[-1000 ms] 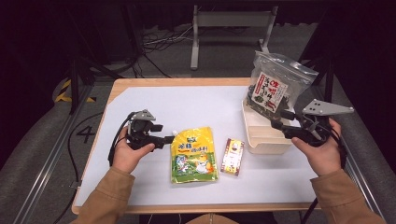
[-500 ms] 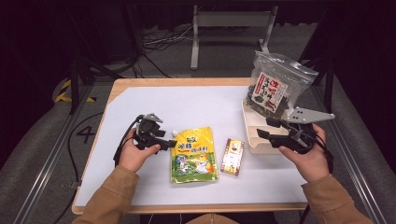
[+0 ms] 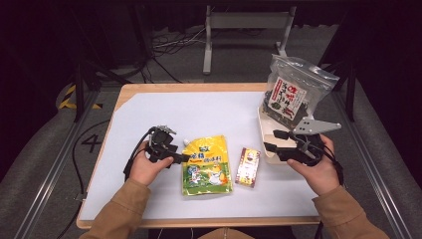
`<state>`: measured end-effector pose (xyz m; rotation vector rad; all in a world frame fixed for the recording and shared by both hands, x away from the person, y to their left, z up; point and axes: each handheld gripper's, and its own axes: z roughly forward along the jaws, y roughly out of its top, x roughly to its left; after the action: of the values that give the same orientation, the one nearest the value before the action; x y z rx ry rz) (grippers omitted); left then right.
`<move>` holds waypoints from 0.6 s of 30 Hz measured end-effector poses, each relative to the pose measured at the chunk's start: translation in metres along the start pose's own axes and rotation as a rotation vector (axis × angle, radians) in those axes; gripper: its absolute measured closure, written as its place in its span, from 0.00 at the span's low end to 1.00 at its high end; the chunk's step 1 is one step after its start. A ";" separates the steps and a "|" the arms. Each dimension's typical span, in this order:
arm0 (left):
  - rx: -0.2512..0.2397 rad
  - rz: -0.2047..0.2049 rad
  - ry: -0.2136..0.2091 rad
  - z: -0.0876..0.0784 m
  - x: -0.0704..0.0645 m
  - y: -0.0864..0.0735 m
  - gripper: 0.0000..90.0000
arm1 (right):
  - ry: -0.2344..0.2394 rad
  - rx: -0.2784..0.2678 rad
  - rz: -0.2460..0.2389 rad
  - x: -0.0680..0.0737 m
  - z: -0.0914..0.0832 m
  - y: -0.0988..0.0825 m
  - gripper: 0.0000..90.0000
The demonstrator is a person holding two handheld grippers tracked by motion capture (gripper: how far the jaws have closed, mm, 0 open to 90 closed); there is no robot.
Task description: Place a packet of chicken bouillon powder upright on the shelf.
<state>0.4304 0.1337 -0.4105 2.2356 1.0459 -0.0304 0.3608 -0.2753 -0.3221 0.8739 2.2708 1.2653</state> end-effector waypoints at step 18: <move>0.015 -0.068 -0.025 0.003 0.002 -0.009 0.34 | 0.062 0.036 -0.005 0.012 0.031 -0.002 0.49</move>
<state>0.4260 0.1374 -0.4181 2.2065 1.1111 -0.0956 0.3704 -0.2488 -0.3399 0.8524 2.3498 1.2698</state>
